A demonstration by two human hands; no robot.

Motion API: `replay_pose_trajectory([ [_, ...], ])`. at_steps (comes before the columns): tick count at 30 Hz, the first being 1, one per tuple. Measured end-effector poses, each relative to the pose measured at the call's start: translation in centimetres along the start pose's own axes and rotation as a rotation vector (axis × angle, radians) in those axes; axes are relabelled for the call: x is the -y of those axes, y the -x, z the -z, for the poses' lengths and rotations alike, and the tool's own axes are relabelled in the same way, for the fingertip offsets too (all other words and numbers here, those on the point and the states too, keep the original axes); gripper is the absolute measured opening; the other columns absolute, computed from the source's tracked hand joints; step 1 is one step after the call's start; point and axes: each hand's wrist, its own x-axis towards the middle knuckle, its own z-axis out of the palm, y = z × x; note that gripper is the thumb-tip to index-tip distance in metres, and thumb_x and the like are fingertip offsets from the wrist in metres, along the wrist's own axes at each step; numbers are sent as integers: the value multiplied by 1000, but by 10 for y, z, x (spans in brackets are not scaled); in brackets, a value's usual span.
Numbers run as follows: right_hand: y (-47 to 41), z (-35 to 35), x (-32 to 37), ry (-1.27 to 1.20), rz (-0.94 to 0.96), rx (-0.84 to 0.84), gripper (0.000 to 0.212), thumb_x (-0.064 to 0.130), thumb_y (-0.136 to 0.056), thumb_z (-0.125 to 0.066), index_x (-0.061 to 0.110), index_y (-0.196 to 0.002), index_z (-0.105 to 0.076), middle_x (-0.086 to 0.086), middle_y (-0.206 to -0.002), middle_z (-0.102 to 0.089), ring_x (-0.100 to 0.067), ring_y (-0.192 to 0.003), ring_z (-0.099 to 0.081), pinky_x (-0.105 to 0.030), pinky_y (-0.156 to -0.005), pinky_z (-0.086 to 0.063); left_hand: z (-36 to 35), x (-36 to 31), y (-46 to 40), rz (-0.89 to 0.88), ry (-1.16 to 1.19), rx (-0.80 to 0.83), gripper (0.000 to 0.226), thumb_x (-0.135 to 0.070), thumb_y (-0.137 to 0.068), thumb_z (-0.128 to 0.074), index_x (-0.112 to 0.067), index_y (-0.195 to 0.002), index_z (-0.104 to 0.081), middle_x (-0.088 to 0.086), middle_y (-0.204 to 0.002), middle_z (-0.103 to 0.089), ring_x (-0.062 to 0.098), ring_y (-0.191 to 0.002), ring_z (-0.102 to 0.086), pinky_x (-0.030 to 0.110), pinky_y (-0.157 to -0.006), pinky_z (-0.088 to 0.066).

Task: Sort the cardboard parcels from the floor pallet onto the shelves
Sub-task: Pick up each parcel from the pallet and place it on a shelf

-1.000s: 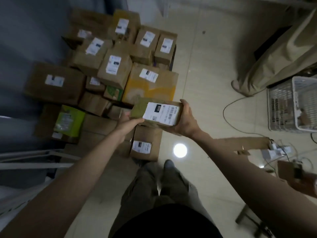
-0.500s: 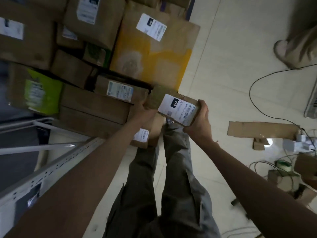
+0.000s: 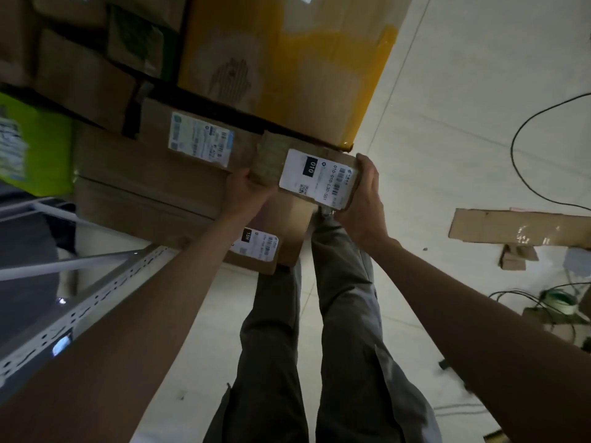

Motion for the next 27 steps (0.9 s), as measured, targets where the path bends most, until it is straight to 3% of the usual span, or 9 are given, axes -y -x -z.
replay_pose_trajectory([
  [3,-16,-16,1,36,-39,27,89,3,-84,-74,14,-155,-21,-15,-143,-34,-31,-121,-54,-42,-86,-61,6,5,-9,-15,9,-61,26,-14,-82,-78,-17,-106,-68,-1,-104,-70,1,-87,-66,16,-67,-51],
  [6,-27,-34,5,56,-82,48,92,1,-87,-71,18,-158,-15,-17,-134,-36,-33,-112,-57,-44,-80,-62,14,8,-16,-17,32,-109,43,-16,-82,-78,-10,-122,-63,5,-118,-67,15,-103,-64,25,-80,-53],
  [9,-31,-52,6,70,-96,39,94,0,-87,-69,18,-159,-13,-15,-134,-39,-31,-119,-55,-45,-84,-61,20,14,-18,-15,50,-145,50,-17,-83,-76,-13,-129,-56,1,-119,-63,9,-100,-60,19,-73,-47],
  [14,-25,-69,-9,-42,-139,137,95,-5,-83,-71,17,-156,-14,-12,-148,-38,-29,-139,-42,-47,-96,-57,17,24,-18,-44,139,-104,68,-4,-83,-73,-20,-142,-43,-17,-114,-59,-2,-106,-59,11,-78,-48],
  [17,-26,-74,-15,47,-130,295,93,5,-89,-73,20,-158,-12,-8,-162,-23,-28,-149,-31,-48,-106,-50,13,25,-15,-59,109,-47,73,-9,-86,-72,-20,-149,-38,-10,-131,-55,10,-122,-54,30,-101,-48],
  [20,-32,-74,-13,103,-155,418,95,5,-93,-68,27,-161,-6,-10,-164,-10,-30,-152,-22,-47,-108,-49,12,27,-12,-59,32,-33,71,-16,-89,-72,-18,-151,-37,4,-149,-47,19,-135,-46,41,-111,-43],
  [23,-34,-67,-2,208,-172,434,89,10,-95,-65,29,-161,-9,-13,-159,-23,-33,-147,-33,-44,-101,-54,16,31,-6,-33,-7,-20,71,-18,-91,-69,-17,-153,-35,7,-155,-40,21,-139,-41,41,-114,-40],
  [27,-22,-49,35,238,-152,326,76,14,-96,-63,25,-159,-22,-12,-146,-49,-34,-120,-60,-43,-88,-60,38,27,16,-55,-21,13,62,-22,-92,-68,-18,-149,-43,5,-150,-46,18,-135,-45,40,-112,-41],
])
